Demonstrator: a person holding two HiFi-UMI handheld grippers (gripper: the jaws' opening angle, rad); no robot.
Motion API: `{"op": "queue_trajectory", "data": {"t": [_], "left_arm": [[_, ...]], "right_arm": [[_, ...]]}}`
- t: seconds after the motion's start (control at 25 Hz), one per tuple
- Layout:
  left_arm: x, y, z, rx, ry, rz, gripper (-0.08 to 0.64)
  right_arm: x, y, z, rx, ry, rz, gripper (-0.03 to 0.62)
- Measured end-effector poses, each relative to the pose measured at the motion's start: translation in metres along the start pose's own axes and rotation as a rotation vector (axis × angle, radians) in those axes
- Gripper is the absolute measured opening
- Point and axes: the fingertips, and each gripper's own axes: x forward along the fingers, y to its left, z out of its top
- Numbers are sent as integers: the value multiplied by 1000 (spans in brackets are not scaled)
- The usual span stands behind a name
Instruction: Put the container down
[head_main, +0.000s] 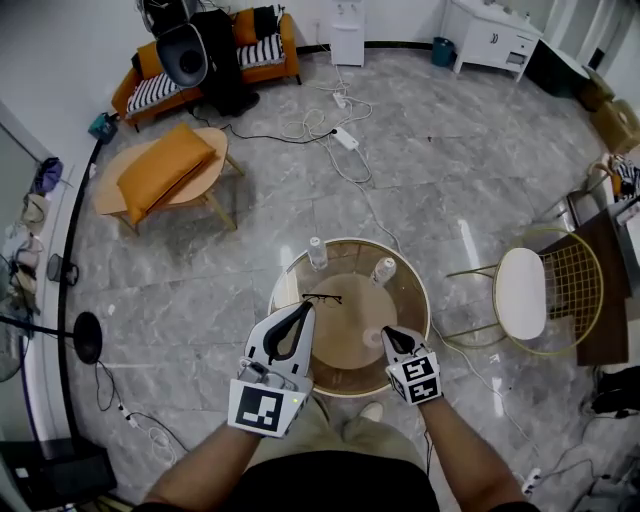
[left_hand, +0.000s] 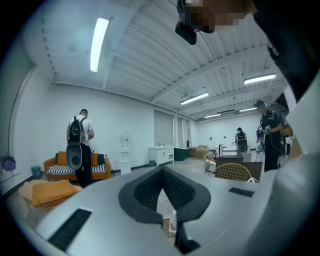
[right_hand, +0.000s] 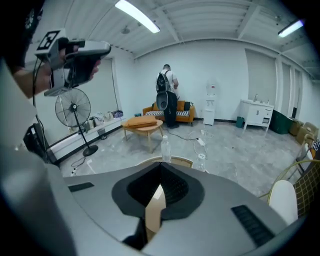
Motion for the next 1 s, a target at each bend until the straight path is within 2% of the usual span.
{"op": "queue_trajectory", "data": {"t": [0.48,0.64,0.84,1.0], "left_arm": [[-25,-5,25,33,-10,1,15],[-39,-3,37,30,-2,16,15],[-48,-17,53,29,-52,0,15],[-55,-20,67,30,-74,19,15]], "right_arm": [[-79,22,103,56,-227,20,14],[-104,42,129,34,-261,44,14],[-129,55,148,5,-305,66,14],[-150,62,165,-15,-343,80,14]]}}
